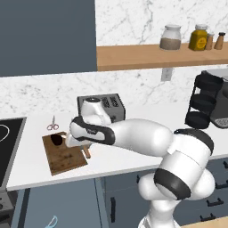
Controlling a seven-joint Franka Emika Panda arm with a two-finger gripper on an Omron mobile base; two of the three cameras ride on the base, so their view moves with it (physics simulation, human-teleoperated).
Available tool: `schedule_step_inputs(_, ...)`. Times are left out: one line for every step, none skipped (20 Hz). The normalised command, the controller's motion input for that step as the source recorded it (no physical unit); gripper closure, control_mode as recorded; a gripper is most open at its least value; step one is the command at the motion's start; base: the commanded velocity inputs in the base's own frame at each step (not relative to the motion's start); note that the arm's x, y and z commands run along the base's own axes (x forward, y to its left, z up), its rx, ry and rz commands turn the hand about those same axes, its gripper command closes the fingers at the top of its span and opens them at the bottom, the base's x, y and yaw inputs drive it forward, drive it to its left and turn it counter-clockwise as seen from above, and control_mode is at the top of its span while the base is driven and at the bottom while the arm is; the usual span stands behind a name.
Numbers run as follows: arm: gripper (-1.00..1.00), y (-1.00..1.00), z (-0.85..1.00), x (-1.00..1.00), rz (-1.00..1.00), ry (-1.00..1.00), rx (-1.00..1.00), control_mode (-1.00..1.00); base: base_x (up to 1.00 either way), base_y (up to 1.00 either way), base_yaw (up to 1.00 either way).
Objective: Place the appropriate cutting tool for cutting the avocado skin on the cutting board.
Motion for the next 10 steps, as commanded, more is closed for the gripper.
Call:
schedule_step_inputs(1.0, 0.49, -0.23, 0.47, -0.03, 0.0, 0.0, -1.0, 0.0, 0.0, 0.0)
schedule_step_inputs(1.0, 0.49, -0.26, 0.46, -0.03, 0.0, 0.0, -1.0, 0.0, 0.0, 0.0)
schedule_step_inputs(1.0, 0.49, -0.26, 0.43, -0.03, 0.0, 0.0, -1.0, 0.0, 0.0, 0.0)
schedule_step_inputs(1.0, 0.49, -0.23, 0.41, -0.02, 0.0, 0.0, -1.0, 0.0, 0.0, 0.0)
schedule_step_inputs(1.0, 0.47, -0.24, 0.41, -0.02, 0.0, 0.0, -1.0, 0.0, 0.0, 0.0)
schedule_step_inputs(1.0, 0.42, -0.17, 0.39, -0.02, 0.0, 0.0, -1.0, 0.0, 0.0, 0.0)
schedule_step_inputs(1.0, 0.4, -0.2, 0.39, -0.03, 0.0, -0.01, -1.0, 0.0, 0.0, 0.0)
schedule_step_inputs(1.0, 0.34, -0.14, 0.41, -0.03, 0.0, 0.0, -1.0, 0.0, 0.0, 0.0)
schedule_step_inputs(1.0, 0.29, -0.13, 0.39, -0.04, 0.0, 0.0, -1.0, 0.0, 0.0, 0.0)
schedule_step_inputs(1.0, 0.29, -0.13, 0.36, -0.04, 0.0, 0.0, -1.0, 0.0, 0.0, 0.0)
